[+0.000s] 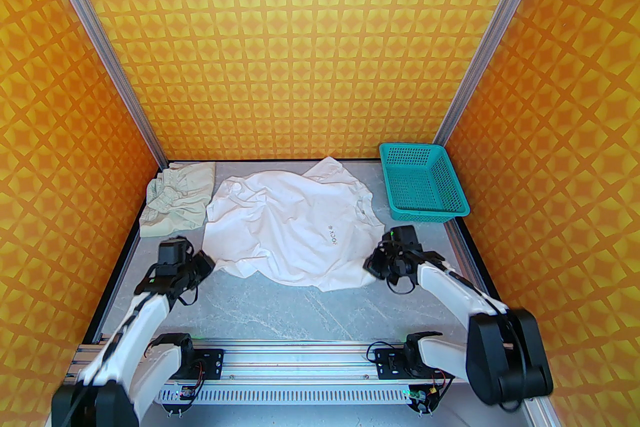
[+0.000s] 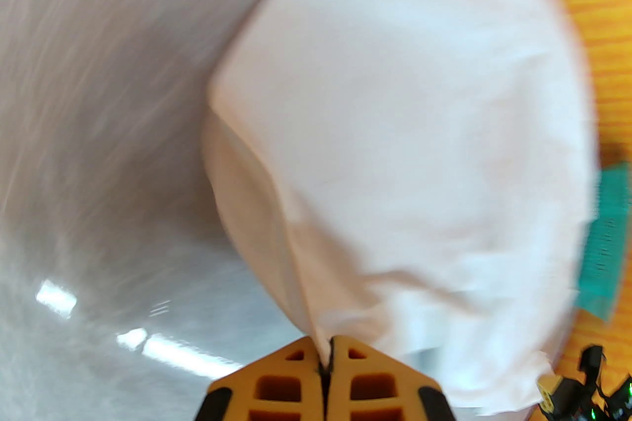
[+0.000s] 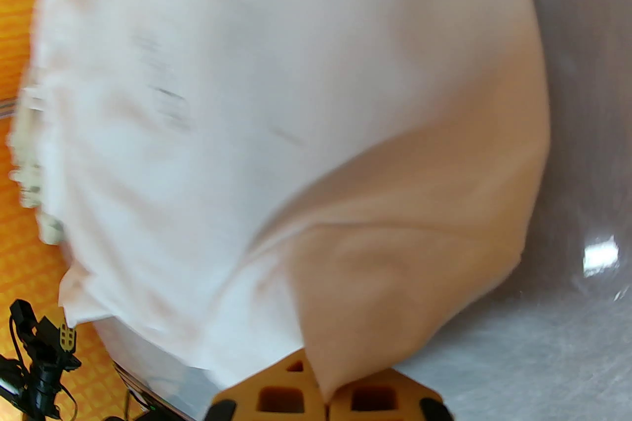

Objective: Fold and stack the mixed laundry pile

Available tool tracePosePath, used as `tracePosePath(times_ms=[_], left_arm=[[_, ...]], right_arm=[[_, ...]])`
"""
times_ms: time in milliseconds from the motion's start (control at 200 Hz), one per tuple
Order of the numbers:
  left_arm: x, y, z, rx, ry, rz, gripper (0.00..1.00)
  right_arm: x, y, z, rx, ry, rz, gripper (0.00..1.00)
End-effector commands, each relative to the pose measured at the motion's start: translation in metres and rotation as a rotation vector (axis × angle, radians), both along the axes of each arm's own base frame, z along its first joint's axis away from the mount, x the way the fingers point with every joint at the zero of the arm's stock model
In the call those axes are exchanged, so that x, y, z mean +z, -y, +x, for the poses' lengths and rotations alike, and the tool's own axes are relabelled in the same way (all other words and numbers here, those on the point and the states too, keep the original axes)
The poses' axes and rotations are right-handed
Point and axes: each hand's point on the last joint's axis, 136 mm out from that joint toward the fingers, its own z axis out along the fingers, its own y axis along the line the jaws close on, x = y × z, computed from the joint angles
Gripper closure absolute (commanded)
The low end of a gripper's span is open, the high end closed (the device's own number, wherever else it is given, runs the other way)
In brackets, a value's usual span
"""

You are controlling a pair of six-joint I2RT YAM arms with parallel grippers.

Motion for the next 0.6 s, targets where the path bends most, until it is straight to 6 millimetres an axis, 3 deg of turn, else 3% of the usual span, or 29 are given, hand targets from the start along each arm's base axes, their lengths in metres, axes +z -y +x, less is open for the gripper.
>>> tracePosePath(times_ms=[0,85,165,205,210,220,355,385,470,595], left_arm=[[0.056,0.012,0.013,-0.092,0.159,0.001,1.0],[0.103,0.012,0.014,-0.125,0.263,0.052,1.0],[0.17,0.013,0.01,-0.163,0.438,0.121,1.0],[0.206,0.014,0.003,-0.181,0.538,0.162,1.0],[0.211,0.014,0.002,-0.183,0.551,0.168,1.0],[0.22,0.014,-0.001,-0.185,0.576,0.178,1.0],[0.321,0.013,-0.035,-0.22,0.812,0.35,1.0],[0.337,0.01,-0.04,-0.211,0.834,0.384,1.0],[0.372,-0.007,-0.044,-0.125,0.844,0.465,1.0],[0.403,-0.026,-0.026,-0.031,0.814,0.527,1.0]], right_arm=[[0.057,0.006,0.02,-0.038,0.154,-0.021,1.0],[0.103,0.017,0.022,-0.068,0.248,-0.07,1.0],[0.161,0.028,0.019,-0.116,0.381,-0.108,1.0],[0.194,0.033,0.015,-0.137,0.465,-0.12,1.0],[0.207,0.036,0.013,-0.147,0.497,-0.126,1.0],[0.207,0.036,0.013,-0.147,0.497,-0.126,1.0],[0.316,0.058,-0.021,-0.222,0.731,-0.201,1.0],[0.339,0.062,-0.032,-0.233,0.772,-0.222,1.0],[0.38,0.073,-0.053,-0.271,0.833,-0.266,1.0],[0.407,0.077,-0.054,-0.28,0.831,-0.29,1.0]])
